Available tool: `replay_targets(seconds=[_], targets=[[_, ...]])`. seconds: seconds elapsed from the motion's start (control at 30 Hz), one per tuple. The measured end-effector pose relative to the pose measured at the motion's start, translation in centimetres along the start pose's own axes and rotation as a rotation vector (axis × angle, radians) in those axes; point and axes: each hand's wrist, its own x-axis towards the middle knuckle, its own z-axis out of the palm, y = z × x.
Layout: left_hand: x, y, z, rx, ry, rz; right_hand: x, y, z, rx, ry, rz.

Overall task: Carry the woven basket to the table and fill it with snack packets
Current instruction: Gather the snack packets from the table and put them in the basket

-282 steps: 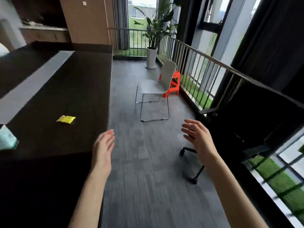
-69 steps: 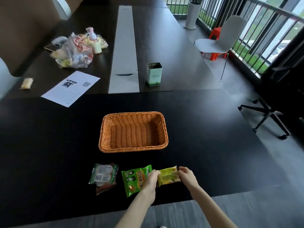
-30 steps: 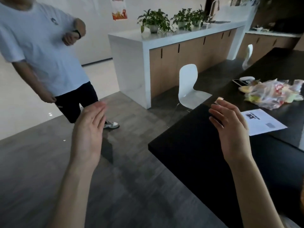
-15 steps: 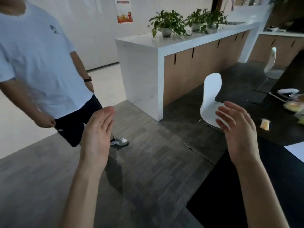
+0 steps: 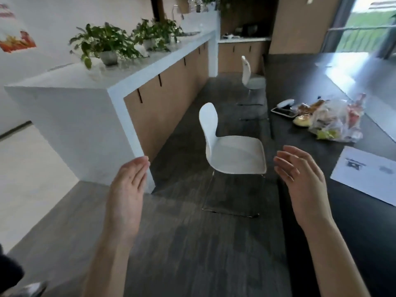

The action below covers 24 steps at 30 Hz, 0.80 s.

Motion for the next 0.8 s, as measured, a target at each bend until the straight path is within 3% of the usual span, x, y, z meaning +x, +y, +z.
replay_targets(seconds=[0.2,0.33,0.43,0.47,0.6,0.8], targets=[[12.6,-1.4,8.0,-0.114,-0.330,-0.259,5.1,0.4,-0.6,-0.057,0.383,-0.064],[18.0,-4.2,14.0,-0.108,-0.440,-0.363,8.0,0.5,-1.8,-0.086,0.548,-0.086],[22.3,-7.4,19.4,-0.453,-0.480,-0.614,11.4,1.5,-3.5,-0.090,0.676,-0.103],[23.5,-8.8,21.6,-0.487,-0.484,-0.608,12.9,1.9,-4.3,-0.086,0.717,-0.108],[27.6,-14.4,29.9,-0.042,-0.732,-0.523,19.3,3.2,-7.6,-0.102,0.833,-0.077],[31.3,-20.8,40.7,0.137,-0.920,-0.618,27.6,7.2,-12.2,-0.121,0.989,0.140]])
